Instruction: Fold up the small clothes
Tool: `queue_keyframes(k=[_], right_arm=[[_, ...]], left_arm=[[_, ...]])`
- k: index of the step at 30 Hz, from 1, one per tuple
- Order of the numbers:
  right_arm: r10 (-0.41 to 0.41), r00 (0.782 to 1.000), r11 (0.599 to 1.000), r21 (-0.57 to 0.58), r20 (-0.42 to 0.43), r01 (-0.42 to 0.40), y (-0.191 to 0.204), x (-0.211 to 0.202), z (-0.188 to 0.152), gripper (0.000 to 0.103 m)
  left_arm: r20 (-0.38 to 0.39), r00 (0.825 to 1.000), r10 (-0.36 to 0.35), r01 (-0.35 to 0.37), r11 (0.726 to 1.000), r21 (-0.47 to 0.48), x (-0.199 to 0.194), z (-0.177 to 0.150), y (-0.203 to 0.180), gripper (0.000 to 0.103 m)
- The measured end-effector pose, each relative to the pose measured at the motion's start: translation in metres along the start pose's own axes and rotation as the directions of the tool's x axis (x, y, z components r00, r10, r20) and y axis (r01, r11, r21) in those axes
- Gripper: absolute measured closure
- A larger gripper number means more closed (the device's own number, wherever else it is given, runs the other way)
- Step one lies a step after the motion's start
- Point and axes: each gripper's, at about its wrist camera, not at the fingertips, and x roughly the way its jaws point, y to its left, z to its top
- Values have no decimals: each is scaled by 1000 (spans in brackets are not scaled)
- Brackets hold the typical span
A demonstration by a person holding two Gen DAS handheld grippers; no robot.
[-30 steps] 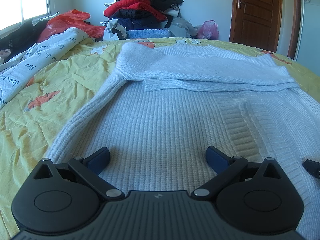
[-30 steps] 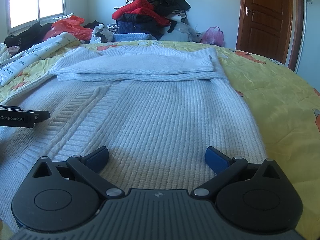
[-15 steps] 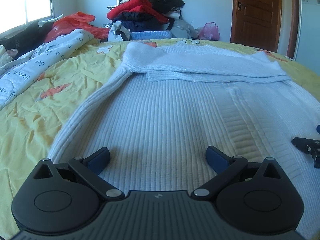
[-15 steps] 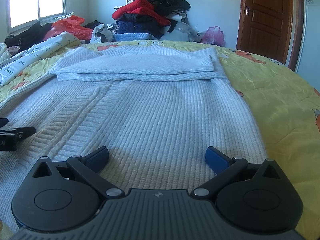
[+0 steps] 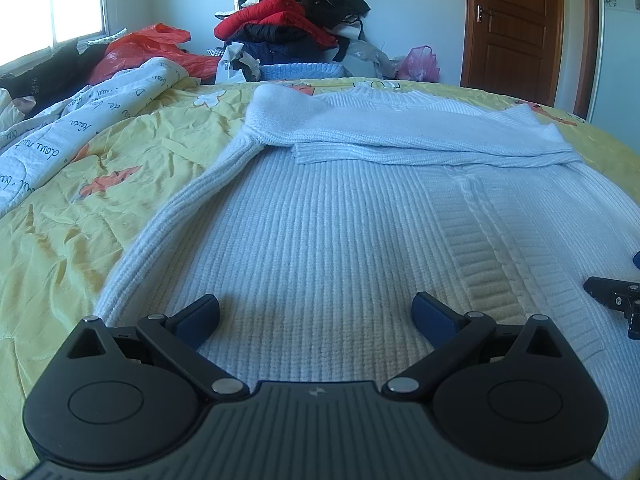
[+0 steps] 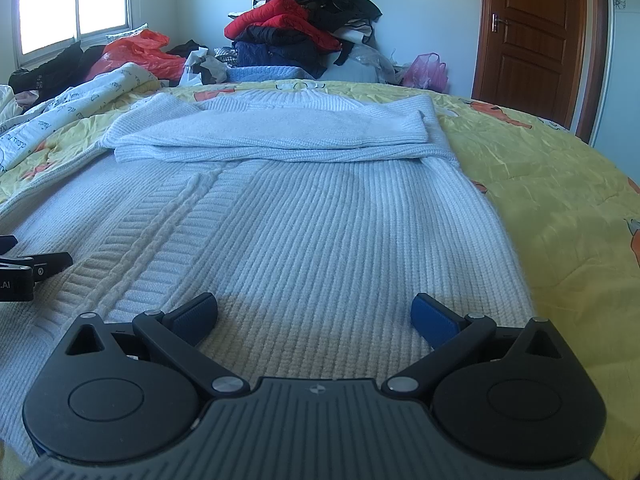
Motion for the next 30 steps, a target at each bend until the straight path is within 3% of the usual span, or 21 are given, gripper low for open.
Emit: queue_keyframes(k=[30], right_arm=[[1,1000,1000,1,0,-1,0,0,-1,2]], left_arm=[[4,1000,7,-7,1000,-1,-1,-1,-2,0]])
